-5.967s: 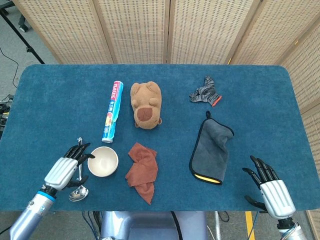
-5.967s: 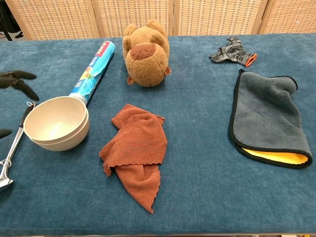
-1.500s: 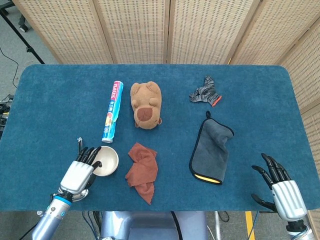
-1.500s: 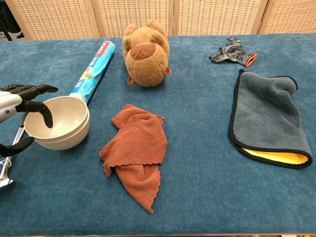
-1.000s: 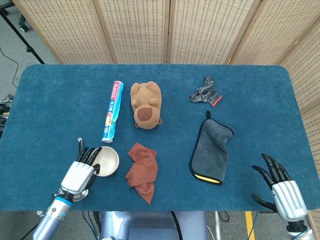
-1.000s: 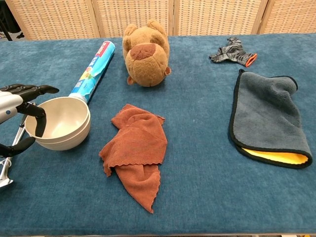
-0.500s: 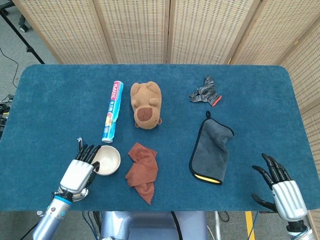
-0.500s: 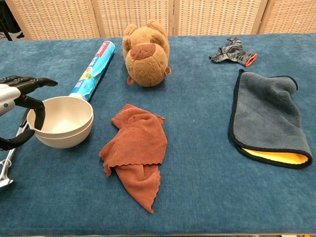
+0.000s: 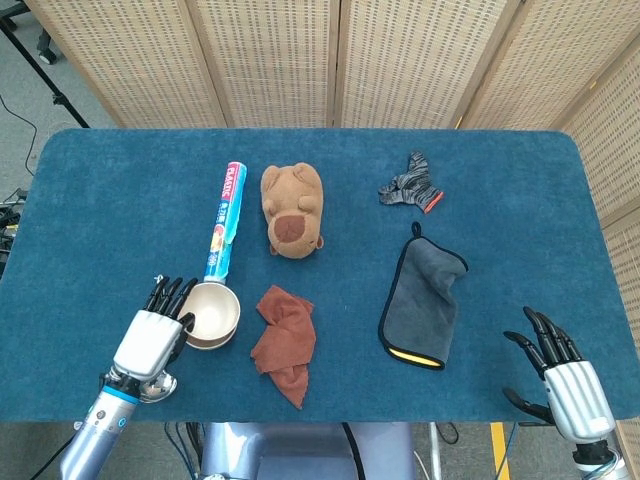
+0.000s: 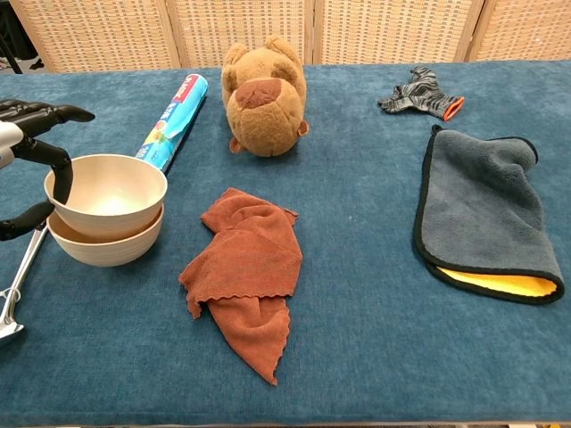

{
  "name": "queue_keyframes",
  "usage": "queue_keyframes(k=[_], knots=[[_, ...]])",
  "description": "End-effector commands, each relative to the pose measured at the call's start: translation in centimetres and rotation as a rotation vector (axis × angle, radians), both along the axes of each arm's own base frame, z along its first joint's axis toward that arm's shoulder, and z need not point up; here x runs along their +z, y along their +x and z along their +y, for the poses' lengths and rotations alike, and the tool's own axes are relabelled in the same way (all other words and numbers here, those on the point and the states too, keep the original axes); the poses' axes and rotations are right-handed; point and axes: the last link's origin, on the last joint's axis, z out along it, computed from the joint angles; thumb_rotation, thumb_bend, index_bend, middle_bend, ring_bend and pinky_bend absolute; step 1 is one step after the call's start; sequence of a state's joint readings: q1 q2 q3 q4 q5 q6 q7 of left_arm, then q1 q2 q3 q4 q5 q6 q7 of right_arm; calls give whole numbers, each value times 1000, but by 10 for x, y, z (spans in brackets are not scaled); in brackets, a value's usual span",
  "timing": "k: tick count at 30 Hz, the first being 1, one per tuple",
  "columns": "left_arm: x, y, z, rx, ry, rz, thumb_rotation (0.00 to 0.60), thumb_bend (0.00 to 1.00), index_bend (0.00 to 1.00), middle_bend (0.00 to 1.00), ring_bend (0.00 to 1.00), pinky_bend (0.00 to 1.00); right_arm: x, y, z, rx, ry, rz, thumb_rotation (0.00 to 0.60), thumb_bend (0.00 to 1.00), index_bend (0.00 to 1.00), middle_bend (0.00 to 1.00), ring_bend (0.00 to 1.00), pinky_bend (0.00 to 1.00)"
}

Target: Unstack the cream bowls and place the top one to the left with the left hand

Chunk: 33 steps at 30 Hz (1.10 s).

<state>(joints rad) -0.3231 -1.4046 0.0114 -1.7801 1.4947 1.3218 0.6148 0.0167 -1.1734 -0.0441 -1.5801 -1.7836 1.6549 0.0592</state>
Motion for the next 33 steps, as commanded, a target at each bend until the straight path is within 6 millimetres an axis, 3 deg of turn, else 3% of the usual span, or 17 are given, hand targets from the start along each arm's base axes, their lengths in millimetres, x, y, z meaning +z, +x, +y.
queue_keyframes(k=[1,14,21,33], knots=[[2,1,1,-8,16,0,600,484,807,94,0,40,0,0,0,0,-1,0,600,156,217,0,0,152],[21,5,7,-27,80,-6,600,485,810,99,0,41,0,0,0,0,-1,1,600,156,217,0,0,152],[41,2,9,-39,134,5,600,485,814,101,0,40,0,0,1,2,1,3,600,156,217,0,0,152],[68,-23,-14,-11,151,43,600,486,815,100,0,41,1,2,2,9,-4,1,600,156,217,0,0,152]])
